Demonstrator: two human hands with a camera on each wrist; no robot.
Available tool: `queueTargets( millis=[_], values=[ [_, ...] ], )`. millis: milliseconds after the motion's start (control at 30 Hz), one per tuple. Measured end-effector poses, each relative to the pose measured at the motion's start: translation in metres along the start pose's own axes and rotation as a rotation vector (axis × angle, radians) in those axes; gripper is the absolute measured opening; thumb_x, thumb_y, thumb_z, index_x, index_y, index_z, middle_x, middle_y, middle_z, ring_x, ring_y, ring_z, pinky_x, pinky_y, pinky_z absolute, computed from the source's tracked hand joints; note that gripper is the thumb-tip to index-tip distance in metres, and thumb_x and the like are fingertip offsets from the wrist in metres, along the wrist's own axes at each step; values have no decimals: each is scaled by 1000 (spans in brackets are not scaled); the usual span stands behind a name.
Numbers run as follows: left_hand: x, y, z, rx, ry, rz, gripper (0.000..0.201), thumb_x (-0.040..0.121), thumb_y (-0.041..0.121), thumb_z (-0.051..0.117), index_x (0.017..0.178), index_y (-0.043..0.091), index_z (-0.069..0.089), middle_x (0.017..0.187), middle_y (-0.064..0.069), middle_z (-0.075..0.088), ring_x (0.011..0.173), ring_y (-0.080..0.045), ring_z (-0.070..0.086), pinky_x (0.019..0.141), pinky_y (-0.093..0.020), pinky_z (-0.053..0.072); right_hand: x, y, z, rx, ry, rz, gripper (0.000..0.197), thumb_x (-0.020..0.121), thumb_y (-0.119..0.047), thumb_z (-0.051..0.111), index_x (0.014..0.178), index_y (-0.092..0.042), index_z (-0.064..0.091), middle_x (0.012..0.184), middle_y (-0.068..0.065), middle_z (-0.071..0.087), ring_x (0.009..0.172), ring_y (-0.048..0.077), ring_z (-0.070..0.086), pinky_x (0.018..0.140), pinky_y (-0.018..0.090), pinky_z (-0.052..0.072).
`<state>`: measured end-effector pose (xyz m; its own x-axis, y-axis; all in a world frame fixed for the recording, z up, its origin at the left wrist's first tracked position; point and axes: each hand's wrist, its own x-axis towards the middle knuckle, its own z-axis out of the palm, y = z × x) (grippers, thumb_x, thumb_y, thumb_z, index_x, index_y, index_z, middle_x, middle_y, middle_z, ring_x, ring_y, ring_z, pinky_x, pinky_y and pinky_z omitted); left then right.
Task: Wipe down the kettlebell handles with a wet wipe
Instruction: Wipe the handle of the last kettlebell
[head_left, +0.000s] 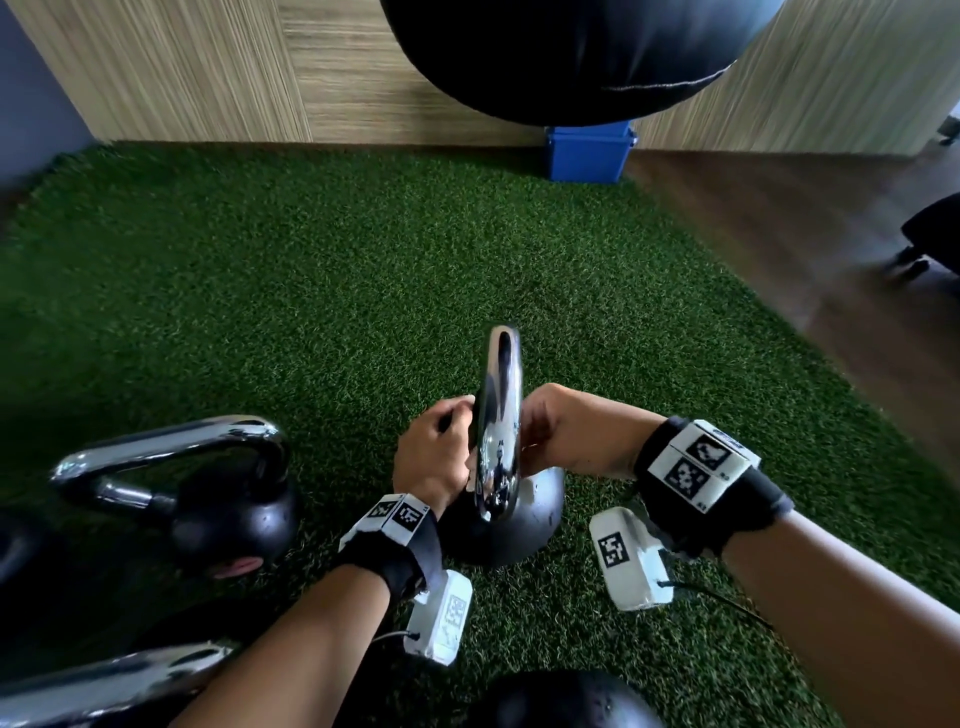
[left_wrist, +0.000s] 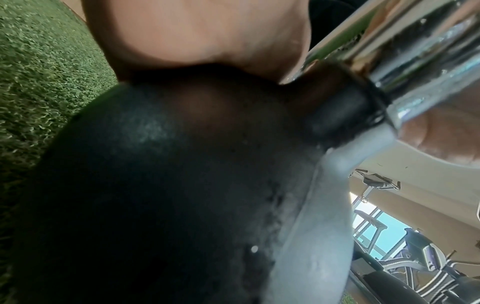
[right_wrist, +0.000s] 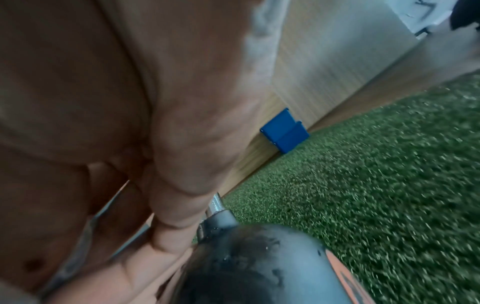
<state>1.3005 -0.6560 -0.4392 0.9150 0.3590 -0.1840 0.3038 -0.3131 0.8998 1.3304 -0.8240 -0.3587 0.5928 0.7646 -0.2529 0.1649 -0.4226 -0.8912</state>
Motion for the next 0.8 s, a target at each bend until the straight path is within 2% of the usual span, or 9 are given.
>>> queueTargets(
  millis=[33,100,167,233,300,367,533,700,800],
  values=[
    [0,1,0,-4,-2,-4,28,103,38,51,118,29,73,119,2,74,99,-17,68,89,-28,51,0,2,1,60,0,-8,17,86,13,66,101,8,72,106,25,74,98,37,72,91,44,59],
    [-1,2,-1,2,-7,-5,28,103,38,51,118,29,73,121,1,74,105,-20,68,98,-35,51,0,8,4,139,-13,-19,23,87,12,65,91,-8,75,95,12,77,86,20,74,81,28,61],
    [-1,2,-1,19,-4,-5,28,103,38,51,117,28,73,120,-1,74,105,-21,67,93,-32,50,-1,14,6,227,-29,-20,36,88,12,63,85,-21,76,88,0,77,79,9,73,73,19,58],
    [-2,2,-1,18,3,-5,27,102,36,51,116,28,73,119,-2,74,104,-22,67,89,-31,49,-2,22,8,365,-34,-30,32,90,14,59,92,-14,75,91,6,75,78,12,71,72,20,57],
    [-2,2,0,2,10,0,27,102,34,51,116,27,73,120,-3,73,102,-21,67,89,-31,49,-3,30,13,608,-39,-46,21,90,13,56,110,11,63,99,20,68,80,19,69,76,26,59],
    [-2,3,-1,-6,13,-8,27,103,33,52,118,27,73,120,-3,73,100,-20,65,87,-29,47,-2,36,20,868,-42,-62,40,86,7,60,122,23,49,101,23,67,82,22,71,81,31,59],
    [-2,3,0,-28,18,-33,26,101,37,54,117,30,73,117,0,75,102,-21,68,97,-33,52,3,40,27,1151,231,-136,36,83,14,57,117,6,54,95,21,61,76,22,69,70,24,60],
    [-1,2,1,-31,21,-21,24,100,33,55,115,29,74,117,0,75,102,-19,68,94,-31,51,7,26,32,1034,206,-201,41,72,25,60,106,3,55,89,19,70,69,23,73,63,34,64],
    [-1,0,2,-25,21,-12,24,100,32,55,114,30,75,116,3,76,99,-15,67,88,-27,47,15,21,35,1038,401,-242,31,65,21,65,88,2,56,79,18,70,62,22,72,54,31,61]
  ],
)
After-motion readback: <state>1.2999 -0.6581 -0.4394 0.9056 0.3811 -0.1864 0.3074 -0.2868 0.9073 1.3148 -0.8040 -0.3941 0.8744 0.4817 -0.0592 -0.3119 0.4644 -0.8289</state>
